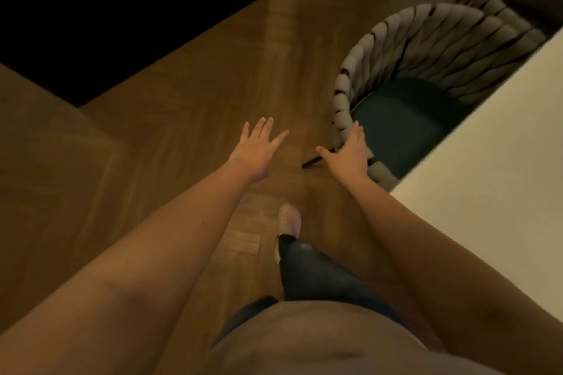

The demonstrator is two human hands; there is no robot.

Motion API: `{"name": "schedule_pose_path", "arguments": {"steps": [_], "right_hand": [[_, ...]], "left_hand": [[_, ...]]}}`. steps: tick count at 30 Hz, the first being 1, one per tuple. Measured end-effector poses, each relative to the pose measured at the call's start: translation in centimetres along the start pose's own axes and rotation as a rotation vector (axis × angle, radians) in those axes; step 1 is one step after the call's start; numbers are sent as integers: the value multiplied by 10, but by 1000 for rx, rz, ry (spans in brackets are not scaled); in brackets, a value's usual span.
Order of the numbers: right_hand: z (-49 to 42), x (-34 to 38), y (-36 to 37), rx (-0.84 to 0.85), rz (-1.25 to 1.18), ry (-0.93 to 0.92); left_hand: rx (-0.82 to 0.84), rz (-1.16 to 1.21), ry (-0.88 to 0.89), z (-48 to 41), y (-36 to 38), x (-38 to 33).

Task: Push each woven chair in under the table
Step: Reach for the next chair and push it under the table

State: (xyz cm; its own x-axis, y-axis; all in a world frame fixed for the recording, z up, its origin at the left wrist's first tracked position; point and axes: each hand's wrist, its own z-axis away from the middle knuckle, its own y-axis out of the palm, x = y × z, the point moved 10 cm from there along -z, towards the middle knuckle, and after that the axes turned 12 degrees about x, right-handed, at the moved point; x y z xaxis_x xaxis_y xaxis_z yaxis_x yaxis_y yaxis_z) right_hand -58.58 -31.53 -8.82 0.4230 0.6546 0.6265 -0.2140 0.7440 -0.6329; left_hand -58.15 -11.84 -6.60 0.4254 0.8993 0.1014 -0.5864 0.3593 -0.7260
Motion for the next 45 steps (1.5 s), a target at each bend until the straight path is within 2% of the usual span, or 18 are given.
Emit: {"name": "schedule_pose_path", "arguments": {"steps": [5, 13, 18, 23, 27, 31, 34, 37, 40, 45], "right_hand": [[-89, 12, -31, -54, -102, 196], [-183, 23, -57, -141, -300, 434], [-225, 19, -59, -202, -432, 565], [-241, 22, -64, -368, -593, 712], [-237, 18, -74, -458, -625, 802], [-251, -4, -72, -432, -815, 863], [-274, -7, -81, -364, -850, 841], [-290, -9, -79, -315, -892, 841], [-294, -4, -69, -268, -827, 923], [-286, 0, -73, -321, -608, 1207]], "left_hand": [[-22, -99, 123, -82, -84, 26], [-46, -262, 331, -202, -198, 53], [-107, -443, 573, -273, -260, 38], [-111, -713, 773, -320, -308, 11], [-128, -822, 929, -343, -326, -29], [-147, -929, 1088, -361, -344, -82], [-206, -1024, 1167, -374, -356, -116], [-203, -1217, 1220, -393, -350, -145], [-192, -1392, 1258, -404, -341, -170], [-178, -1662, 1368, -416, -323, -209]]}}
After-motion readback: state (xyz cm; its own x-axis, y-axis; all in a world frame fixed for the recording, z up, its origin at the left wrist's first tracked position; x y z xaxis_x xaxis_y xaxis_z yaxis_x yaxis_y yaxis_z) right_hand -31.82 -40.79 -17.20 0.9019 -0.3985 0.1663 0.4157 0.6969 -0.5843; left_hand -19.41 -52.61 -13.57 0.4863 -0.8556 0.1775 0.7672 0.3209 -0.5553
